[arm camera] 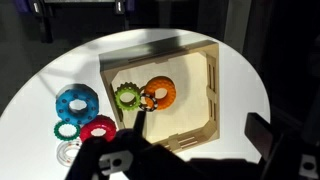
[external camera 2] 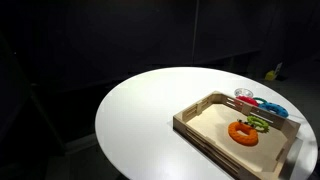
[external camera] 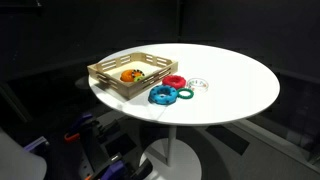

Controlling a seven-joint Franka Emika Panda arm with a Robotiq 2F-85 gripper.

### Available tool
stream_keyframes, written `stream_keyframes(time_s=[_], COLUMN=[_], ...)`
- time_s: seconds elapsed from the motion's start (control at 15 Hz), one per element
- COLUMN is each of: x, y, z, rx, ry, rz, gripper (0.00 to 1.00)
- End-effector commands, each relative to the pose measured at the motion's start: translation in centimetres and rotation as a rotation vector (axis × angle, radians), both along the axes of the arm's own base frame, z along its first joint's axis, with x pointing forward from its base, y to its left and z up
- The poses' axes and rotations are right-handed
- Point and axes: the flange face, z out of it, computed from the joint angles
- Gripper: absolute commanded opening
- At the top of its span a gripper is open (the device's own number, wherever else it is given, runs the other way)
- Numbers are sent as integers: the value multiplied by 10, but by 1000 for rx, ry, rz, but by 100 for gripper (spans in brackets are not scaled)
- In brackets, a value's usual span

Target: Put the blue ring in the box

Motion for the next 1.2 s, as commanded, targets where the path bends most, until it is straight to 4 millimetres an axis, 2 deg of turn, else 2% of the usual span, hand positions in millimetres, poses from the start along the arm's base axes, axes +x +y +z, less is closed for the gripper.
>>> stream_keyframes(time_s=[0.0,0.27,0.47,0.73,1.13], x=[0,0,10,34,80], y=[0,0,-4,-16,-38], z=[1,1,7,12,12], rx=[0,0,-5,-8,-49], ry=[1,1,-7,-23,-32], rz=[0,0,-34,-102,-198], gripper=[100,100,100,100,100])
